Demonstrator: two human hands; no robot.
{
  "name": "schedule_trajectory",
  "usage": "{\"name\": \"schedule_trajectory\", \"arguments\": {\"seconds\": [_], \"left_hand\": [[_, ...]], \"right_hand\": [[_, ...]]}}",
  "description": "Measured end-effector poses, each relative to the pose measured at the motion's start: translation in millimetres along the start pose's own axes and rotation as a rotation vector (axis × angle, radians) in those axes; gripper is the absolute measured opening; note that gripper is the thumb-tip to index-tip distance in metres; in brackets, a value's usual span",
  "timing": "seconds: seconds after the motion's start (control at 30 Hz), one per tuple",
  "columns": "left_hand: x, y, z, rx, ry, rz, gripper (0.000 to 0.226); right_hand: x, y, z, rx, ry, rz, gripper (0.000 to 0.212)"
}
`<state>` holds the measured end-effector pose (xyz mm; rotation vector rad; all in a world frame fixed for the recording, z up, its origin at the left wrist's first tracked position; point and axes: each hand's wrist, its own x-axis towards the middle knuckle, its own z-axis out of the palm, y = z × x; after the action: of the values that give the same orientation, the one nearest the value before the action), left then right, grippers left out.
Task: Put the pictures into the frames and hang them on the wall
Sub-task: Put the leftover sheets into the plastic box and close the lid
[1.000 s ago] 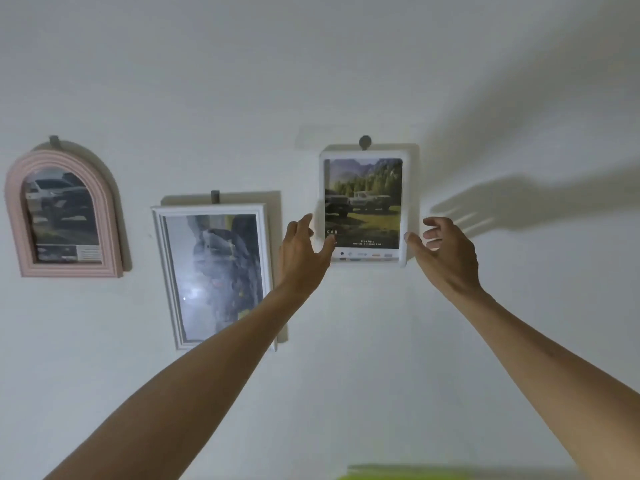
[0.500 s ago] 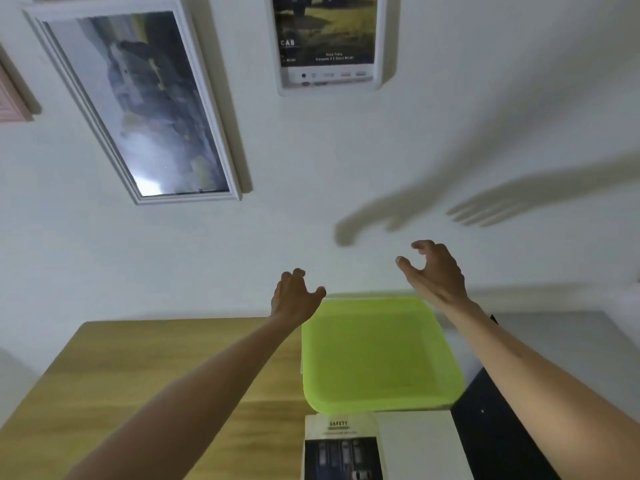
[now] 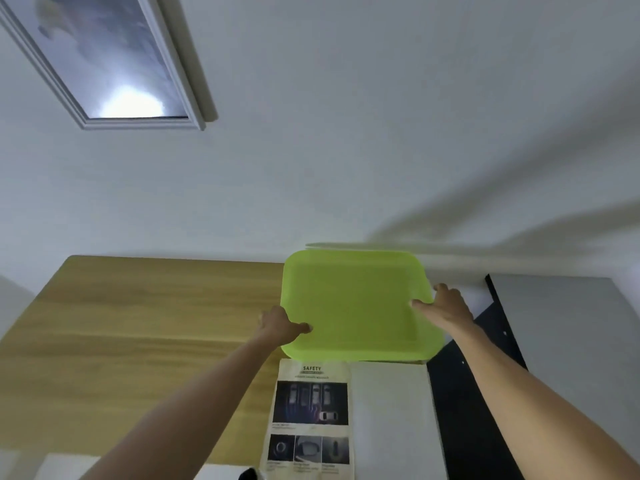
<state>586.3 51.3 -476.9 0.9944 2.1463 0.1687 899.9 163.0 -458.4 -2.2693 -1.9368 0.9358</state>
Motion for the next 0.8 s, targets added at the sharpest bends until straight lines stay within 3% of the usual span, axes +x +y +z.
{"name": "schedule_trajectory", "arguments": {"seconds": [0.27,0.47,0.63,0.8], "left_hand": [[-1,6,17,-0.055,0.021,-0.068,0.077],[5,5,20,-0.046,0.066,-0.089,0.074],[3,0,21,-0.046,0.130,-0.056,0.082],[-2,2,15,-0.038,0.145,-0.064,0.086]], "right_hand": [[48,-7,-4,-0.039,-0.089,-0.004,0.093],[103,4,0,0.122,-0.144,0.010,0.113],[69,-19,-7,0.230,-0.082,-0.046,0.039],[65,-20,-7,0.300,-0.061,-0.051,0.032]]}}
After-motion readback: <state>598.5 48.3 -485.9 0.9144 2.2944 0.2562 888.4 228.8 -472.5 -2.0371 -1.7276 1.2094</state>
